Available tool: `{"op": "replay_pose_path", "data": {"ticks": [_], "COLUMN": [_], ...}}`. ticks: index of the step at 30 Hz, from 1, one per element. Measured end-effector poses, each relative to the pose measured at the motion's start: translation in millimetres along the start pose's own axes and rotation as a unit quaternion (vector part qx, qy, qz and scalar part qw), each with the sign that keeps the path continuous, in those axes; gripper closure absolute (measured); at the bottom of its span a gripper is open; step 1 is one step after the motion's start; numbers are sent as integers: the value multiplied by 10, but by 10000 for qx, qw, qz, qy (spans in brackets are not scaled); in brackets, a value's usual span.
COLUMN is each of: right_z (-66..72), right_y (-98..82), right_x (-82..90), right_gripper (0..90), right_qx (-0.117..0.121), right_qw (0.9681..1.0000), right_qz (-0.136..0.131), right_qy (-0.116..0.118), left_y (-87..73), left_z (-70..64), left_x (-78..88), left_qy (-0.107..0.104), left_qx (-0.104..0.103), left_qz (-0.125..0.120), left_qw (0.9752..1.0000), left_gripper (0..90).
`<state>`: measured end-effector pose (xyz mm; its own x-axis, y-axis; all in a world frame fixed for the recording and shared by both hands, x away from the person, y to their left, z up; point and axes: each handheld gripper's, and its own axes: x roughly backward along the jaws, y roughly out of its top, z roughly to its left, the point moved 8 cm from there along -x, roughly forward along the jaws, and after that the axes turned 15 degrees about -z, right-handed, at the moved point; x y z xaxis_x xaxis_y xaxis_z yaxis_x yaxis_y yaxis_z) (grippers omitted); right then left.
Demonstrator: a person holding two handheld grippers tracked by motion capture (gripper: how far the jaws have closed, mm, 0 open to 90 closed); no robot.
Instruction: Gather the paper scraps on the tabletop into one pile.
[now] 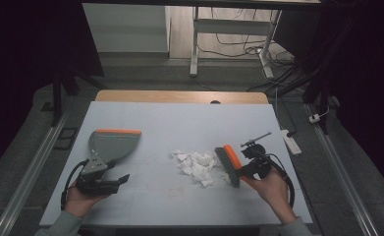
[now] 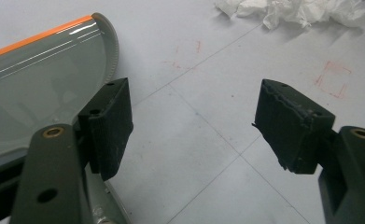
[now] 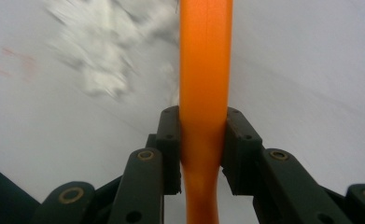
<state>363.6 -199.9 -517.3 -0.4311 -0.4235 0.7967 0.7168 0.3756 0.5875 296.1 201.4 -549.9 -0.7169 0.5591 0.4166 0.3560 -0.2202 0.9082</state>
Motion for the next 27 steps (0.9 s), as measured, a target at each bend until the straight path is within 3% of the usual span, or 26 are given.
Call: {"op": "replay_pose_path", "data": {"ticks": [6, 15, 18, 22, 27], "right_z": [182, 61, 86, 278, 693], "right_y": [224, 437, 575, 787, 1073], "right_x": [-98, 155, 205, 92, -277], "right_gripper": [711, 711, 710, 710, 710], "right_qx": [9, 45, 102, 202, 289], "right_qw": [9981, 9916, 9894, 9879, 9858], "right_qz": [-431, -1146, -1303, -1280, -1042], "right_qy": [429, 603, 639, 857, 1281], "left_y": [-28, -32, -30, -33, -40], "left_z": [-7, -20, -21, -18, -9], "left_x": [-14, -38, -46, -50, -42], "left_qy": [48, 110, 126, 141, 148], "left_qx": [36, 30, 27, 26, 30], "left_qz": [66, 134, 146, 162, 150], "left_qw": [10000, 9998, 9998, 9998, 9998], "left_gripper": [282, 282, 282, 282, 282]}}
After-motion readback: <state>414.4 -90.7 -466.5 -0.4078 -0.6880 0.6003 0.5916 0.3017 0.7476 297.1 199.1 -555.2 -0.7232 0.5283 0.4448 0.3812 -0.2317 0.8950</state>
